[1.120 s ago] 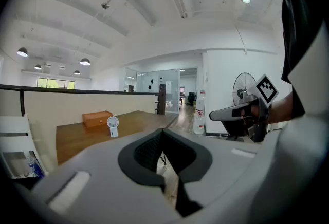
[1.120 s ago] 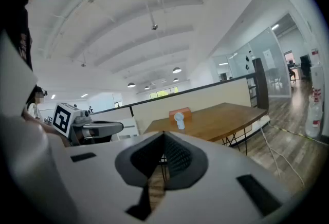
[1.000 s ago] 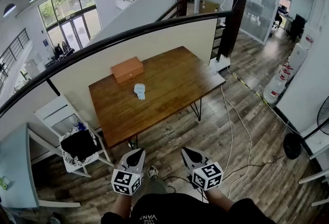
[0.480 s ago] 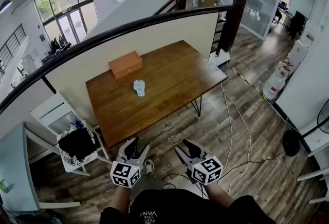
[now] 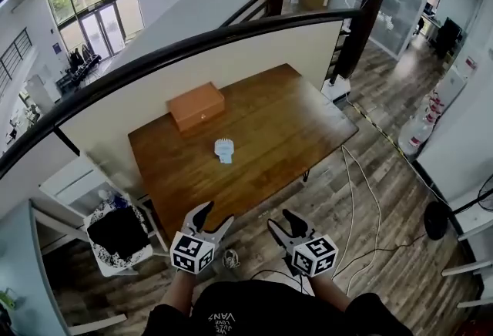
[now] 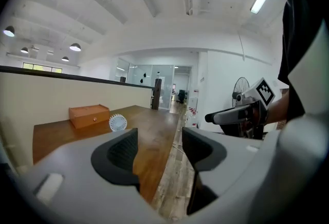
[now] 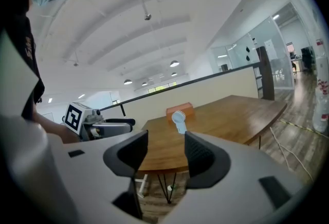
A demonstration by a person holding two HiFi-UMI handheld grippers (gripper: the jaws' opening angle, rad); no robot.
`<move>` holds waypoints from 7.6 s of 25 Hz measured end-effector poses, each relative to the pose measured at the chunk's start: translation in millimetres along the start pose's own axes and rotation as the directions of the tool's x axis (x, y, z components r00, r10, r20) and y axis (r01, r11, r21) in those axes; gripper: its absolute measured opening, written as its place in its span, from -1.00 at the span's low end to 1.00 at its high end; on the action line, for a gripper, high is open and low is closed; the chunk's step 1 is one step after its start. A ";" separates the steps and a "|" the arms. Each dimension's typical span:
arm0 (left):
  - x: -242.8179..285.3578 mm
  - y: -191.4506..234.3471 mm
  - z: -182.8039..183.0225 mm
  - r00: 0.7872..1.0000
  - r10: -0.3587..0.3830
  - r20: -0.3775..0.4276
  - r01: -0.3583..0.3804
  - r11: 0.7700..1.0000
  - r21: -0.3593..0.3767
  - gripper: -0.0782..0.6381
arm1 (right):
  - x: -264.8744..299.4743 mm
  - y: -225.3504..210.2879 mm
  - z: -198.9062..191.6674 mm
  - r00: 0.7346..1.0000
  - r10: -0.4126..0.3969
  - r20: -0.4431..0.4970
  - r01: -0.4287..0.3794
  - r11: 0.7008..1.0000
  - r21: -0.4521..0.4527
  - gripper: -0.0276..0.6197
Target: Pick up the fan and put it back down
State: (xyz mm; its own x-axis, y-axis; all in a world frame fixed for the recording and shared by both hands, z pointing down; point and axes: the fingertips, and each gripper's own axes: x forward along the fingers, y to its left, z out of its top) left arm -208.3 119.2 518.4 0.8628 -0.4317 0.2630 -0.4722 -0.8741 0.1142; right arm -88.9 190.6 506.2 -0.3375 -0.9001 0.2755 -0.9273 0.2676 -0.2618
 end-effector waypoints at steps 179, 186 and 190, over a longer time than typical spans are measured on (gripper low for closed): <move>420.1 281.0 156.7 0.980 0.195 -0.032 -0.185 0.962 0.202 -0.09 | 269.9 -345.0 112.6 0.934 0.246 -0.260 -0.248 0.968 0.025 -0.33; 352.5 243.3 150.1 0.974 0.227 0.010 -0.225 0.956 0.186 -0.09 | 258.1 -310.1 125.9 0.964 0.203 -0.174 -0.206 0.979 0.003 -0.33; 313.4 221.6 144.7 0.967 0.253 0.014 -0.250 0.944 0.214 -0.10 | 245.4 -291.7 127.8 0.974 0.179 -0.138 -0.182 0.983 -0.006 -0.33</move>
State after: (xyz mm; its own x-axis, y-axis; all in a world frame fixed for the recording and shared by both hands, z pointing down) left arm -16.4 -242.0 487.5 0.7178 -0.6418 0.2700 -0.6230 -0.7651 -0.1625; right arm 119.4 -152.2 532.0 -0.5173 -0.7812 0.3495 -0.8515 0.4288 -0.3019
